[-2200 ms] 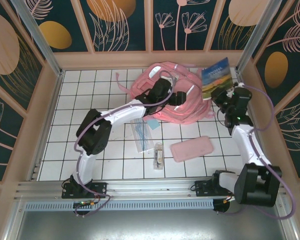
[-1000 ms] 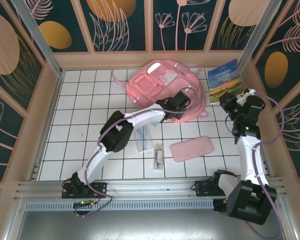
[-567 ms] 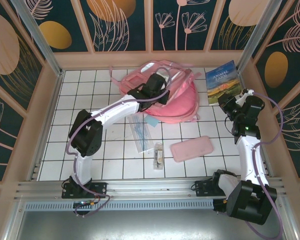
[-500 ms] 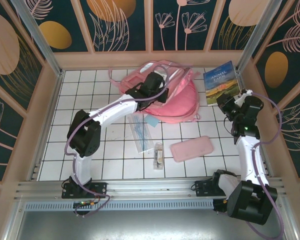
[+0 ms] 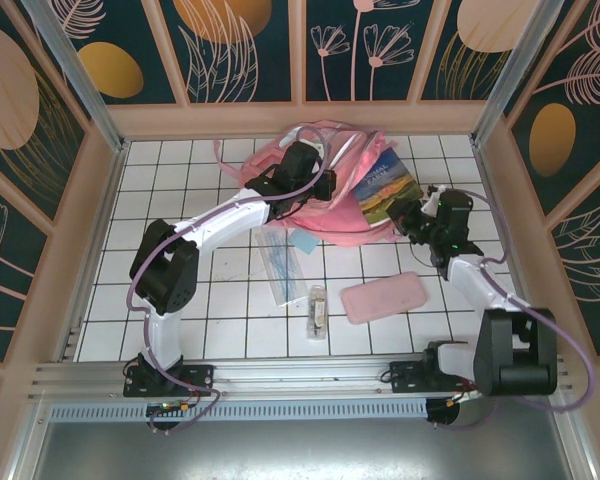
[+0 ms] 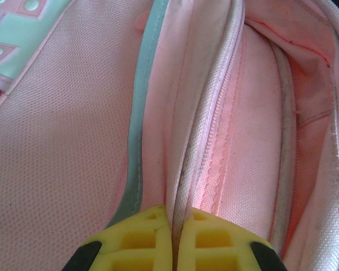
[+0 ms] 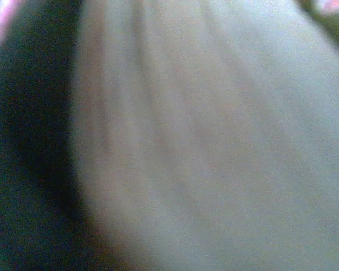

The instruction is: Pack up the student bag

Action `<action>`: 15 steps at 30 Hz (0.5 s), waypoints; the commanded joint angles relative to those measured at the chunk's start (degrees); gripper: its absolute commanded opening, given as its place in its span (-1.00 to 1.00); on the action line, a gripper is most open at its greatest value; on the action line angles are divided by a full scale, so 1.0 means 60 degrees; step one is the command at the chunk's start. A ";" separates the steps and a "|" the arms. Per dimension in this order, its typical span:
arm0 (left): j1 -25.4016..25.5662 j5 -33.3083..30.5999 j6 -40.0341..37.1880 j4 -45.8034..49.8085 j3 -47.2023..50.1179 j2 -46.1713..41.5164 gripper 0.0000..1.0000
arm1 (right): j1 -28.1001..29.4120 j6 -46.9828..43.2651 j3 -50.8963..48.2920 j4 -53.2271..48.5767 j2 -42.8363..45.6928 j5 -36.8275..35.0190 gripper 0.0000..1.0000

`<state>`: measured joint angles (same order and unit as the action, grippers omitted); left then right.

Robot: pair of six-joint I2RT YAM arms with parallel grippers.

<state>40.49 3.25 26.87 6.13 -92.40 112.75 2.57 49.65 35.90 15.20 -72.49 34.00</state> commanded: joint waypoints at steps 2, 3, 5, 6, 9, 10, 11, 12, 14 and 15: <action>-0.0025 0.0553 0.0261 -0.1318 -0.0053 -0.0701 -1.00 | 0.0396 0.0717 0.0454 0.2631 -0.0957 0.0891 -1.00; -0.0029 0.0627 0.0207 -0.1290 -0.0031 -0.0716 -1.00 | 0.0474 0.0741 0.0667 0.2759 -0.1285 0.1034 -1.00; -0.0030 0.0768 0.0047 -0.1249 0.0017 -0.0771 -1.00 | 0.0629 0.0773 0.1175 0.2939 -0.2019 0.1465 -1.00; -0.0035 0.0831 -0.0016 -0.1242 0.0060 -0.0824 -1.00 | 0.0708 0.0810 0.1524 0.2920 -0.2464 0.1743 -1.00; -0.0031 0.0960 -0.0181 -0.1256 0.0292 -0.1007 -1.00 | 0.0938 0.0702 0.2623 0.2739 -0.3827 0.2572 -1.00; -0.0027 0.0996 -0.0212 -0.1256 0.0383 -0.1073 -1.00 | 0.0986 0.0497 0.3017 0.2522 -0.4247 0.2732 -1.00; -0.0026 0.1029 -0.0242 -0.1256 0.0467 -0.1150 -1.00 | 0.1015 0.0251 0.3490 0.2127 -0.4723 0.2883 -1.00; -0.0032 0.1065 -0.0267 -0.1271 0.0562 -0.1231 -1.00 | 0.1026 -0.0018 0.3933 0.1790 -0.5167 0.3067 -1.00; -0.0029 0.1083 -0.0266 -0.1285 0.0710 -0.1354 -1.00 | 0.1037 -0.0393 0.4722 0.1096 -0.5965 0.3166 -1.00; -0.0025 0.1094 -0.0275 -0.1313 0.0768 -0.1411 -1.00 | 0.1066 -0.0511 0.5049 0.0974 -0.6315 0.3228 -1.00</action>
<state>40.38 7.62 26.00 4.84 -87.88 109.16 8.64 51.27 60.47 22.33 -106.98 48.38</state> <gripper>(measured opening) 0.068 0.123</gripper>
